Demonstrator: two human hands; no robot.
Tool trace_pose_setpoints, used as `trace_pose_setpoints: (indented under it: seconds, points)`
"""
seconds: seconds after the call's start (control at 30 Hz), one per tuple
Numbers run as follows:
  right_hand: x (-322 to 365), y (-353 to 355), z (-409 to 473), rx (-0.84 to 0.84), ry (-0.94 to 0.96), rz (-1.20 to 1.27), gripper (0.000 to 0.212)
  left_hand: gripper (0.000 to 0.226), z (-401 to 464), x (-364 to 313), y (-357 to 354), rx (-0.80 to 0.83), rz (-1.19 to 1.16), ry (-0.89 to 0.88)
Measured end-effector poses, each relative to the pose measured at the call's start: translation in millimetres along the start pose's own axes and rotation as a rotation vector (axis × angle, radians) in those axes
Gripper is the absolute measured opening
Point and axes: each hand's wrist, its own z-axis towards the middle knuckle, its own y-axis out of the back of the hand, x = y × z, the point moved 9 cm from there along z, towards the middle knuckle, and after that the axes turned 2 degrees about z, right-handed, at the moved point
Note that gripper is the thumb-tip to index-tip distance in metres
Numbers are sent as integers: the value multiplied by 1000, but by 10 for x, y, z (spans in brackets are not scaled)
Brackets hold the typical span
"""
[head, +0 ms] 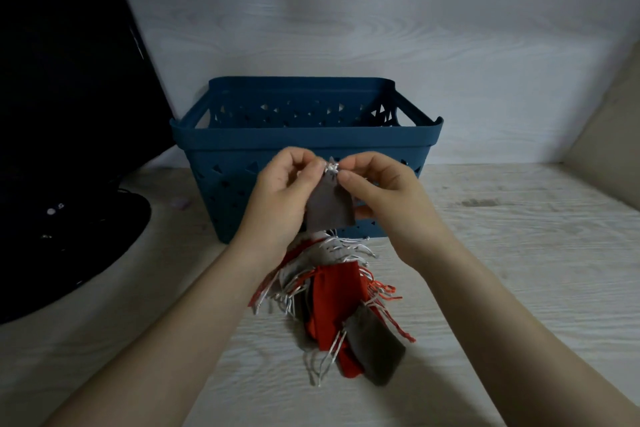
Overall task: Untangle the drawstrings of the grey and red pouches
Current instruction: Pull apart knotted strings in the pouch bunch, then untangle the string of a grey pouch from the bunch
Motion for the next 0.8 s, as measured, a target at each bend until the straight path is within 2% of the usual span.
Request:
trace_pose_setpoints:
  seconds: [0.1,0.23,0.33,0.43,0.57,0.63,0.73,0.8]
  points:
    - [169,19,101,-20,37,-39,4,14,103,-269,54,-23,229,-222]
    - [524,93,366,-99,143,-39,14,21,264,-570,201,-130,331,-351]
    - [769,216,675,-237,233,-81,17,18,408,-659,251,-131,408,-365]
    - [720,327,986,-340,201,-205,16,17,482,-613,217,-100,530,-374]
    - [497,198,1139,-176,82,-625,10,17,461,-549,195,-75,586,-386]
    - [570,200,1018,-197,182,-673,12,20,437,-500,172,-9,547,-354]
    - [730,247,692,-290,386,-567,13,25,367,-366,72,130,515,-266]
    - [716,224,486,-271,465,-532,13,22,290,-255,8,200,530,-220]
